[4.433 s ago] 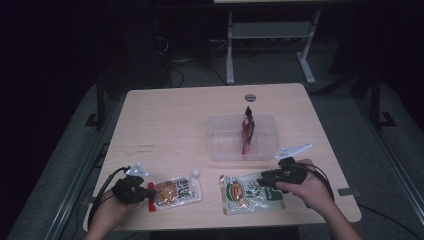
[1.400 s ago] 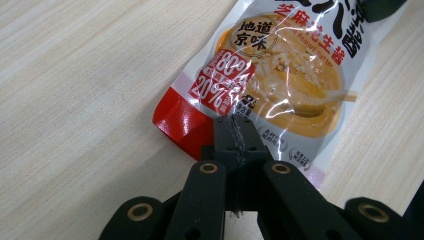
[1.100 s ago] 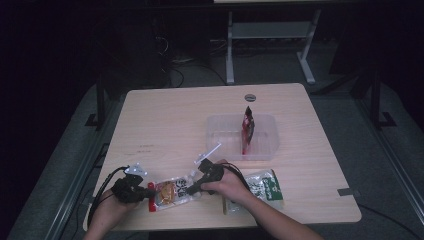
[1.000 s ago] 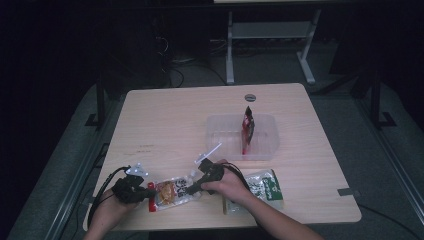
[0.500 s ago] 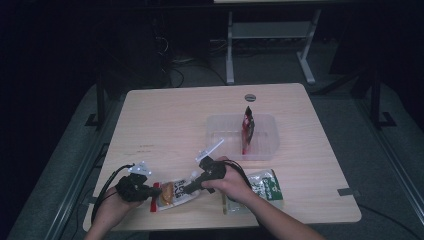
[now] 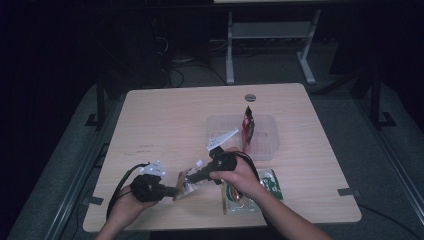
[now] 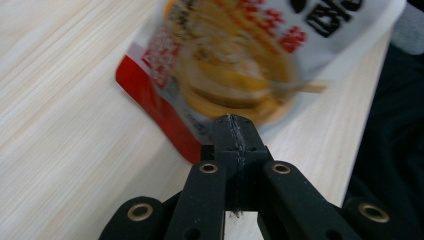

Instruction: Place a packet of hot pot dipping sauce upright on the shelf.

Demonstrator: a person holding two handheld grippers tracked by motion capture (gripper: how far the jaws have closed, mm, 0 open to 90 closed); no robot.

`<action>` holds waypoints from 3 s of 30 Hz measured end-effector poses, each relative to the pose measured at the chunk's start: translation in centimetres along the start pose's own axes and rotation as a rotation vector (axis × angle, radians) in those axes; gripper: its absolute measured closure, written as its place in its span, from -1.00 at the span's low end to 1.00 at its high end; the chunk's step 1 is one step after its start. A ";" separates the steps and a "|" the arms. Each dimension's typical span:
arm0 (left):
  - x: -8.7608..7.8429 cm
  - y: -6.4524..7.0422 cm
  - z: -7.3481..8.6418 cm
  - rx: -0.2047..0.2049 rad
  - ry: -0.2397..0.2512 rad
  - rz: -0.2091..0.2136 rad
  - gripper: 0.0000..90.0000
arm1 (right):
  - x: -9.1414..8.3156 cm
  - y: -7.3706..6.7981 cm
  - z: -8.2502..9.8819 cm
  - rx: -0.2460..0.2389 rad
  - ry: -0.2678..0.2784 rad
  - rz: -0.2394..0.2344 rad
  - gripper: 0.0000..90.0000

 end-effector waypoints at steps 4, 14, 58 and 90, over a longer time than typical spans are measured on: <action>0.4 0.8 -0.9 0.026 0.033 0.016 0.99 | -0.9 -0.4 -0.2 0.007 0.021 -0.009 1.00; 0.7 1.3 -1.5 0.046 0.073 0.018 0.99 | -3.7 -1.1 -0.6 -0.018 0.082 -0.001 1.00; -1.6 -1.7 1.2 -0.076 0.093 -0.066 0.11 | -16.1 0.4 -4.2 -0.035 0.191 0.154 1.00; -1.6 -1.9 1.4 -0.086 0.092 -0.063 0.09 | -19.3 5.3 -3.6 0.050 0.086 0.280 1.00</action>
Point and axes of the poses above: each handheld gripper's, and its own axes: x roughly forward along the jaws, z roughly out of its underside, y roughly to its right, the point moved 2 cm from there along x, roughly forward along the jaws, and after that the axes turned 5 degrees about -z, right-handed, at the moved point
